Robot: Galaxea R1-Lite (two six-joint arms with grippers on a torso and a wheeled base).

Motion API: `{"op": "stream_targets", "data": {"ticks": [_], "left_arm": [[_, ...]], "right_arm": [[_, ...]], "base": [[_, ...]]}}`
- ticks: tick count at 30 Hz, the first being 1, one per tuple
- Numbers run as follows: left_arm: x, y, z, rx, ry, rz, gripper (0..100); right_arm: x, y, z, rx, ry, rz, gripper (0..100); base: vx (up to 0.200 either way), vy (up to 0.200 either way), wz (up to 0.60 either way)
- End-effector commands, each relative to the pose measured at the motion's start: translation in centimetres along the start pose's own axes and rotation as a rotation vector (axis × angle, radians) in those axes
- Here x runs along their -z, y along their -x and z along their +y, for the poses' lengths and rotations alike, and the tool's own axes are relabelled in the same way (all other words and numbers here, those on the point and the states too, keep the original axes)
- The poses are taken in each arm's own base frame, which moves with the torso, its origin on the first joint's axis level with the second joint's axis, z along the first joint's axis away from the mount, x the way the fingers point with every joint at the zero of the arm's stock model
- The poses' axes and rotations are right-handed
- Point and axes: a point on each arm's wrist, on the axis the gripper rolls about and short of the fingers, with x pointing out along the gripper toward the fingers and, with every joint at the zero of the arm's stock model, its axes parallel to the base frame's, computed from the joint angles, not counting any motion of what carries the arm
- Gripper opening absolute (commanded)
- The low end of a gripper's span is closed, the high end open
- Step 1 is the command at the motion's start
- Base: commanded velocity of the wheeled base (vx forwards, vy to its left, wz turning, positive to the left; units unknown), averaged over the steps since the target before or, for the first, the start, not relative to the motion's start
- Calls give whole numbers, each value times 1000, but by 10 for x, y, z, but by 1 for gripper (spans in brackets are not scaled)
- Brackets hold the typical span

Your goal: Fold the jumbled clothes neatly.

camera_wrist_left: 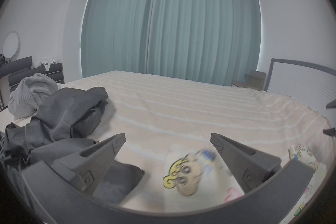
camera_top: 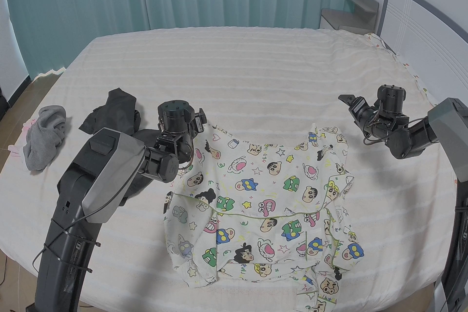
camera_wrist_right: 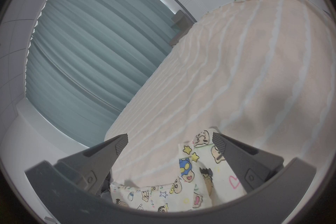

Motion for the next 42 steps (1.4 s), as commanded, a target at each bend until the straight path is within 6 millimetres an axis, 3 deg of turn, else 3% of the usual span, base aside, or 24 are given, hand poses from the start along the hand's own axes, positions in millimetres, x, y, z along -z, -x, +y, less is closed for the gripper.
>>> {"op": "stream_targets", "data": {"ticks": [1, 6, 7, 9, 10, 12, 13, 14, 15, 16, 17, 18, 20, 22, 23, 24, 27, 34, 42], "left_arm": [[-47, 0, 16, -30, 55, -66, 100], [-76, 4, 28, -63, 53, -13, 100], [-77, 4, 28, -62, 56, -10, 100], [-102, 17, 28, -67, 173, 12, 100], [-102, 17, 28, -67, 173, 12, 100], [-120, 45, 31, -54, 255, 130, 100], [-122, 48, 31, -45, 264, 147, 100], [-129, 80, 29, 41, 325, 267, 100], [-132, 99, 28, 99, 357, 331, 100], [-132, 122, 30, 159, 387, 403, 100], [-132, 122, 30, 159, 387, 403, 100], [-129, 161, 34, 248, 394, 509, 100], [-114, 198, 35, 269, 357, 597, 100], [-97, 225, 34, 265, 334, 663, 100], [-95, 229, 34, 263, 331, 672, 100], [-82, 253, 35, 255, 326, 727, 100], [-59, 286, 38, 230, 332, 824, 100], [-27, 318, 40, 162, 390, 975, 100], [-5, 344, 43, 187, 290, 1082, 100]], "right_arm": [[-22, 34, -14, 63, -34, -18, 100], [-19, 79, -9, 64, -62, 40, 100], [-18, 80, -8, 64, -62, 42, 100], [-16, 111, -3, 64, -64, 64, 100], [-16, 111, -3, 64, -64, 64, 100], [-13, 150, 0, 60, -69, 87, 100], [-12, 154, 0, 59, -69, 91, 100], [-8, 181, 2, 43, -72, 111, 100], [-6, 195, 2, 34, -75, 123, 100], [-1, 210, 2, 22, -81, 143, 100], [-1, 210, 2, 22, -81, 143, 100], [6, 232, 1, -13, -96, 166, 100], [10, 250, -1, -63, -112, 166, 100], [12, 259, -2, -97, -107, 153, 100], [12, 259, -2, -103, -104, 152, 100], [11, 262, 0, -130, -90, 128, 100], [10, 270, 2, -156, -81, 112, 100], [11, 272, 1, -160, -81, 119, 100], [10, 273, 1, -163, -79, 113, 100]], "base": [[0, 0, 0], [0, 0, 0], [0, 0, 0], [0, 0, 0], [0, 0, 0], [0, 0, 0], [0, 0, 0], [0, 0, 0], [0, 0, 0], [0, 0, 0], [0, 0, 0], [0, 0, 0], [0, 0, 0], [0, 0, 0], [0, 0, 0], [0, 0, 0], [0, 0, 0], [0, 0, 0], [0, 0, 0]]}}
